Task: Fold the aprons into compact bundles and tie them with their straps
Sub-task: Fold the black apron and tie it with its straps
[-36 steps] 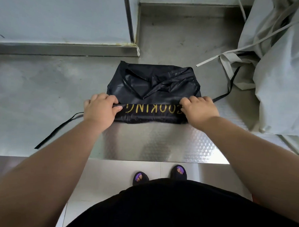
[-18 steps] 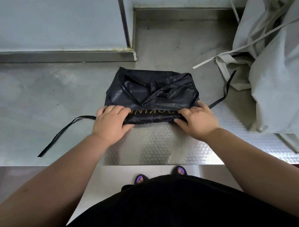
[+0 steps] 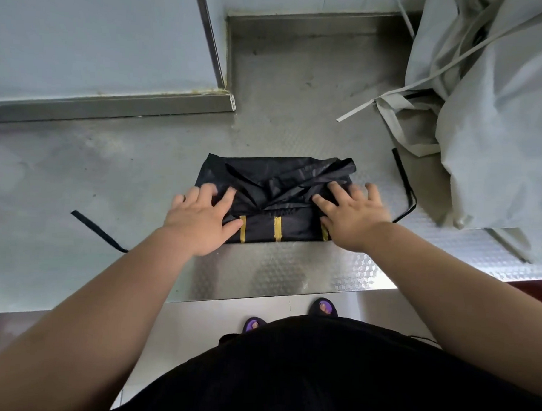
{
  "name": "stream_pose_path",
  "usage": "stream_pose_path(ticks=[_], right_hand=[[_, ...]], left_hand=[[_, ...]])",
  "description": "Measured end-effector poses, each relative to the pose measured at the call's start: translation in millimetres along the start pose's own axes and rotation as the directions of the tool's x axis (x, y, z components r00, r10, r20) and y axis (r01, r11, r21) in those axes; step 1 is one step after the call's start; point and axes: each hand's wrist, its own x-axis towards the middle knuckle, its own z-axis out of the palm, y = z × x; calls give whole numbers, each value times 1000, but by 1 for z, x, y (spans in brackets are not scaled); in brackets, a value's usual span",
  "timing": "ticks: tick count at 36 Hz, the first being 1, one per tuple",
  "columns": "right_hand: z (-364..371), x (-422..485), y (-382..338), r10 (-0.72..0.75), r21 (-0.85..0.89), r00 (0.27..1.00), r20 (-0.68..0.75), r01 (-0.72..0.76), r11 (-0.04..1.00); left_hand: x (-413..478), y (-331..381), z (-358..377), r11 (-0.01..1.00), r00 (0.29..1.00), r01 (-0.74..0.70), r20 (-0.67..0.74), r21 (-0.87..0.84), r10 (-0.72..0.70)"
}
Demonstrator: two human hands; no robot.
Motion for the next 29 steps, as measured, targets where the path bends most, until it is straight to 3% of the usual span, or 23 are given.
stream_pose_path(ticks=[5, 10, 18, 23, 25, 29], right_hand=[[1, -1, -4, -15, 158, 999, 45, 8, 987], [2, -12, -2, -35, 206, 996, -82, 52, 977], [-4, -16, 18, -24, 203, 997, -71, 38, 979], [-3, -9, 27, 50, 290, 971, -235, 21, 957], [-6, -7, 29, 53, 345, 961, -273, 46, 937], [-11, -2, 33, 116, 474, 934, -338, 62, 878]], left_hand=[[-1, 3, 11, 1000, 999, -14, 38, -27, 15], [-20, 9, 19, 998, 999, -33, -28, -62, 31], [-48, 50, 33, 991, 995, -2, -96, -132, -11], [-45, 59, 19, 973, 991, 54, -106, -223, -79], [-42, 60, 12, 953, 977, 76, -171, -295, -131], [-37, 58, 2, 884, 871, 41, -417, -465, -260]])
